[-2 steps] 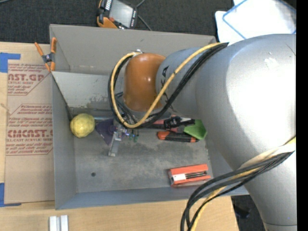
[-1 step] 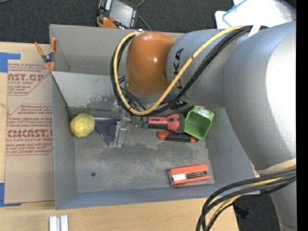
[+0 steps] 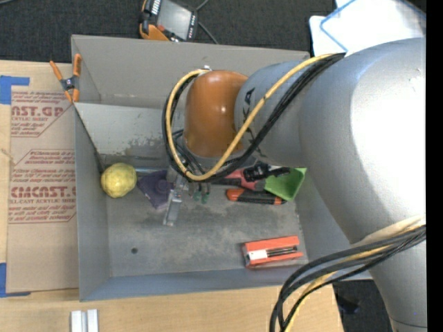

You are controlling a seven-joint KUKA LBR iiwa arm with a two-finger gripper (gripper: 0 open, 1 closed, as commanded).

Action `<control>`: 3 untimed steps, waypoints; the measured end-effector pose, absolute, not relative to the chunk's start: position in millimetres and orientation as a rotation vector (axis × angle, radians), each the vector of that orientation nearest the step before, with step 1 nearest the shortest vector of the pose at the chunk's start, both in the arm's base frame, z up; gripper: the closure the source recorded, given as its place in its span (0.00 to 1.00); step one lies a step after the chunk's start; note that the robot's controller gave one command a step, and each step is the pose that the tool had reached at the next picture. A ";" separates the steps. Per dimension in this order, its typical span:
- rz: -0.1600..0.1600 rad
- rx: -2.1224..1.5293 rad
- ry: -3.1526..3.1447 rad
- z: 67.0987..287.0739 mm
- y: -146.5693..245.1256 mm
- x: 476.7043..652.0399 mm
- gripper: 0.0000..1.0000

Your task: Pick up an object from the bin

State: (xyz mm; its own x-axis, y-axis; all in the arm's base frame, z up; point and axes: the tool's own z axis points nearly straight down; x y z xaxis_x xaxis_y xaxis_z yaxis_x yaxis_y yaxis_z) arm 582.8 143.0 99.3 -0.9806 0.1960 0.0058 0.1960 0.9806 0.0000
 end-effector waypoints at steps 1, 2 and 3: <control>-0.014 -0.316 -3.140 71.6 157.6 588.9 0.00; -0.010 -0.318 -3.135 73.3 170.5 586.4 1.00; -0.010 -0.318 -3.135 73.3 170.4 586.4 1.00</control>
Offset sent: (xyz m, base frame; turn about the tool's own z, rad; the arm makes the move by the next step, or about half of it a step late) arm 0.0009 0.0264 -0.0293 0.0056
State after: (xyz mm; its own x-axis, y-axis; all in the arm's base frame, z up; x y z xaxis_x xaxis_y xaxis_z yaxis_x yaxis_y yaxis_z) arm 586.4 170.4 73.3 -0.9796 0.2009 -0.0086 0.2009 0.9796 0.0075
